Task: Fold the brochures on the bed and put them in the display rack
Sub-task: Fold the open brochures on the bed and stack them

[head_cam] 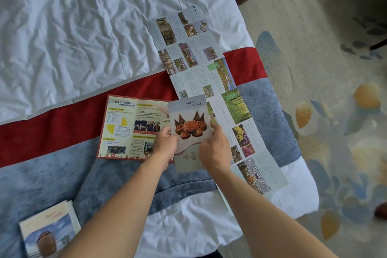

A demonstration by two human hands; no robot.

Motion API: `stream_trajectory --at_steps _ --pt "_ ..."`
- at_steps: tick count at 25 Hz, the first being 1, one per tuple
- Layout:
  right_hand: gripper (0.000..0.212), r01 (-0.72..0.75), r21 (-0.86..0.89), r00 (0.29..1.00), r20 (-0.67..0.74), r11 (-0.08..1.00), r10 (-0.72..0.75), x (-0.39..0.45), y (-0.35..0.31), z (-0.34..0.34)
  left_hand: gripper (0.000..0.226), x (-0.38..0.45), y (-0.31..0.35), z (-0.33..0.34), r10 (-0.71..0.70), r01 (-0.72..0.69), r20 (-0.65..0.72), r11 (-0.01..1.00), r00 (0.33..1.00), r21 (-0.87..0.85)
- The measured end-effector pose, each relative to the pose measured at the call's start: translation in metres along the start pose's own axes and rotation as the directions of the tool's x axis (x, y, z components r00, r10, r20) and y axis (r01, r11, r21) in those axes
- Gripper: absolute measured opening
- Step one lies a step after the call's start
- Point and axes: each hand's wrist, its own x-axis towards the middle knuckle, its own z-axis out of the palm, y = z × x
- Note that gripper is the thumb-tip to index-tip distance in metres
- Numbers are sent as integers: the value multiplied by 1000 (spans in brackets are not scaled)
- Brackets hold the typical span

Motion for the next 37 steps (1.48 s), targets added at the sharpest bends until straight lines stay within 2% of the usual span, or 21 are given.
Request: stream_trajectory --at_steps 3,7,8,9,10,11,13,16,18,22,25,31,35,37 --pt "54 40 -116 999 -22 992 -43 -2 9 2 20 -1 0 -1 44 -43 -28 999 999 13" --pt "70 73 -54 997 36 996 -71 1 6 4 23 -2 -1 -4 59 -59 -6 998 998 -14" --pt "72 75 -69 996 42 995 -73 3 4 5 22 -3 0 -5 84 -84 -1 996 996 22" --pt "73 89 -99 995 46 991 -84 4 3 6 23 -6 0 -6 151 -149 -4 980 988 134" --pt "75 117 -132 992 53 984 -111 4 0 7 30 -10 1 -8 248 -235 -8 927 969 291" --pt "77 156 -160 987 66 975 -147 2 -1 9 46 -13 -1 -11 346 -308 -5 842 938 443" --pt "79 238 -198 970 105 951 -221 -2 -4 13 72 -20 -6 -19 473 -387 18 697 881 603" --pt "81 327 -276 942 174 904 -288 -11 -10 19 74 -33 -16 -38 550 -403 24 580 835 708" --pt "81 370 -300 923 221 879 -313 -22 -16 25 70 -44 -25 -50 556 -373 7 550 831 747" --pt "77 467 -394 880 300 792 -369 -51 -27 45 64 -69 -49 -76 506 -274 -87 594 858 757" --pt "72 529 -396 843 349 750 -410 -81 -36 66 59 -88 -75 -101 465 -206 -166 648 869 733" --pt "34 617 -364 773 445 698 -451 -143 -58 117 52 -118 -136 -166 435 -165 -283 744 855 648" --pt "27 656 -395 742 494 643 -454 -190 -63 156 45 -136 -176 -207 417 -142 -346 785 840 602" --pt "31 662 -391 735 505 639 -452 -215 -63 177 47 -145 -202 -228 407 -103 -366 774 837 625"
